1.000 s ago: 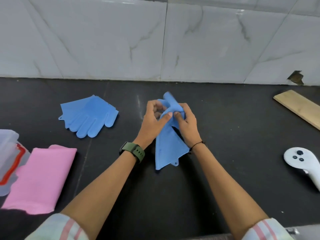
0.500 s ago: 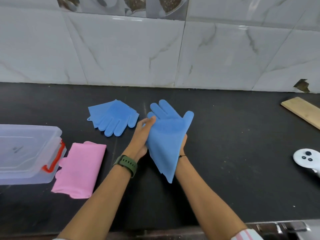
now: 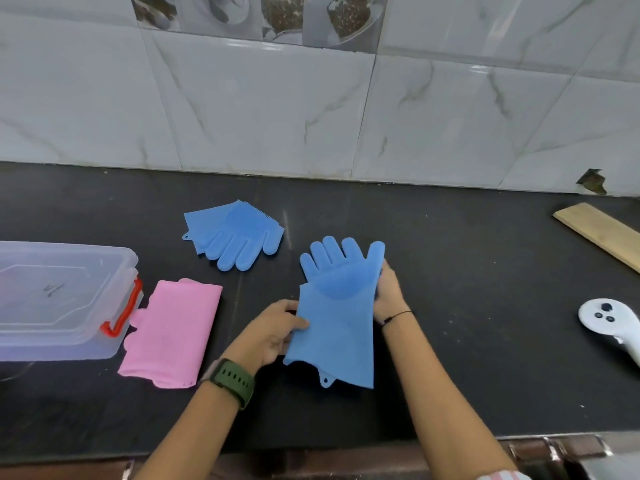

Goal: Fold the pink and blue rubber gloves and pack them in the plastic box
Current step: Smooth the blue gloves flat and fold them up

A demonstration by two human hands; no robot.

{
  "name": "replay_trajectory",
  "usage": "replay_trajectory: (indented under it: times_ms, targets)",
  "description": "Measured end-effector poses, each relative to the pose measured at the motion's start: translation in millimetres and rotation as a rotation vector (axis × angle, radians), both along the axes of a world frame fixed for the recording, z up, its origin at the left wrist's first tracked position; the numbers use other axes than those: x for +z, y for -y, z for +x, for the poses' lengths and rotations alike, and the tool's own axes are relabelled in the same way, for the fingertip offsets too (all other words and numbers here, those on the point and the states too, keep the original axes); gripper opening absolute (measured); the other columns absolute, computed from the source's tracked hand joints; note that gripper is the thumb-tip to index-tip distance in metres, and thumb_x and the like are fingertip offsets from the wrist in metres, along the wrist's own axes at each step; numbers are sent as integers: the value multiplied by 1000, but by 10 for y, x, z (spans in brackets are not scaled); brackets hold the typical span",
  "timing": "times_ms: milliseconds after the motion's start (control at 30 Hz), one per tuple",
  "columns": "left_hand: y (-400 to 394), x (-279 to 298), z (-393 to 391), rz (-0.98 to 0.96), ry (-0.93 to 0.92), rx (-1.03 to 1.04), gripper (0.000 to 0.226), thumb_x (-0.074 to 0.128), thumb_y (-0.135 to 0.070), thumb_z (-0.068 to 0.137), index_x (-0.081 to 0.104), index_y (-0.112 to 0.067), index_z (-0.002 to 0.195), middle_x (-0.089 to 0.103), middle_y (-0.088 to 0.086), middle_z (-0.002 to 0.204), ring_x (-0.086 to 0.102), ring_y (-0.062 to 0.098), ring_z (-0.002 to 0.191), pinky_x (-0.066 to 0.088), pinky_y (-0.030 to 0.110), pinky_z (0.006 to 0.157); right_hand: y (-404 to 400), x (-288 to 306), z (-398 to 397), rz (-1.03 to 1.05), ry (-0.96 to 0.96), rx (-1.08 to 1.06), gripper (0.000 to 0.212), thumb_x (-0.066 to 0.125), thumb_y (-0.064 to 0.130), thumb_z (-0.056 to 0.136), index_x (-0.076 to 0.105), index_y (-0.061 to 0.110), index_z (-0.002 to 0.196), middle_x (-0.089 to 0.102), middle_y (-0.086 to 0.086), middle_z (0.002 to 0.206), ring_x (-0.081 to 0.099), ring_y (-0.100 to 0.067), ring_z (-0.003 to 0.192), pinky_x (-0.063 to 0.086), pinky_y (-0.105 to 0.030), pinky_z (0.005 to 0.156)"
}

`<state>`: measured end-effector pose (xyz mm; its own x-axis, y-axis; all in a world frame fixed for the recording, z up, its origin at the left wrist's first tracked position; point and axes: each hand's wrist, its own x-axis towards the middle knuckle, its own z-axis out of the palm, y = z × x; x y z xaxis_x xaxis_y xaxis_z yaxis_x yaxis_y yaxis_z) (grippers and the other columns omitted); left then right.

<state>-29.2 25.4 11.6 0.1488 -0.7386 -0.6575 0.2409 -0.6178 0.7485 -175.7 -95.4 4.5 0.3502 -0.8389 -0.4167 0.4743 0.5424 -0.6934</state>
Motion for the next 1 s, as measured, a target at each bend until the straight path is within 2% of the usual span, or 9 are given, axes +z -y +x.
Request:
replay_trajectory:
  times_ms: [133,233,333,433,533,700,800,900,1000]
  targets:
    - [-119,-51,-173,1,40,11,41,49,5,89,42,-19,121,64,9,105,65,24,86,57,36,58,239,-1,-287,31,-333,-80,49,42,55,90,54,8,88,49,-5,71,50,-21,68,42,-35,74]
    - [-170,-48,-269,12,106,-80,32,51,-4,90,42,-23,114,64,3,97,65,18,82,55,31,53,283,102,-287,-186,-727,76,22,59,27,84,52,9,73,54,-3,64,52,-24,67,45,-30,62]
    - [-142,11,-240,7,417,-206,5,52,-24,91,51,-22,95,66,-1,86,64,12,67,51,23,45,323,166,-206,-415,-1153,213,25,57,5,77,35,13,65,38,-2,64,36,-18,61,29,-25,52]
    - [35,55,-150,-38,675,-247,18,52,-30,90,50,-17,78,64,2,73,57,15,52,50,23,47,363,146,-128,-488,-1241,270,32,55,-2,73,30,12,58,35,-2,60,31,-15,54,25,-22,49]
    - [305,70,-147,-144,897,-269,12,51,-22,89,45,-14,83,57,9,86,53,21,70,46,31,63,358,125,-75,-509,-1136,185,10,55,-4,74,53,6,75,57,-11,81,51,-22,75,43,-28,64]
    - [687,-101,-377,-421,1513,-439,34,40,-18,92,43,-5,123,46,14,129,42,29,120,37,32,96,325,0,64,-732,-1298,123,40,52,1,83,50,3,123,53,-16,128,49,-30,113,42,-36,94]
    - [808,-268,-460,-381,1547,-546,51,29,-25,99,21,-2,144,22,15,155,16,26,145,18,38,118,249,-125,126,-1074,-1695,258,50,45,14,92,32,8,140,29,-14,150,25,-32,139,26,-41,113]
    - [870,-405,-427,-337,1557,-568,55,20,-27,101,10,-2,149,11,14,159,7,25,148,9,40,121,183,-299,82,-1149,-1701,427,47,29,20,99,25,8,144,20,-9,156,10,-26,146,12,-45,117]
    - [916,-445,-371,-374,1554,-574,55,20,-30,101,13,-3,149,13,13,159,9,25,148,9,40,121,198,-380,7,-1138,-1722,457,49,26,24,100,22,9,146,20,-7,157,9,-22,146,10,-44,117]
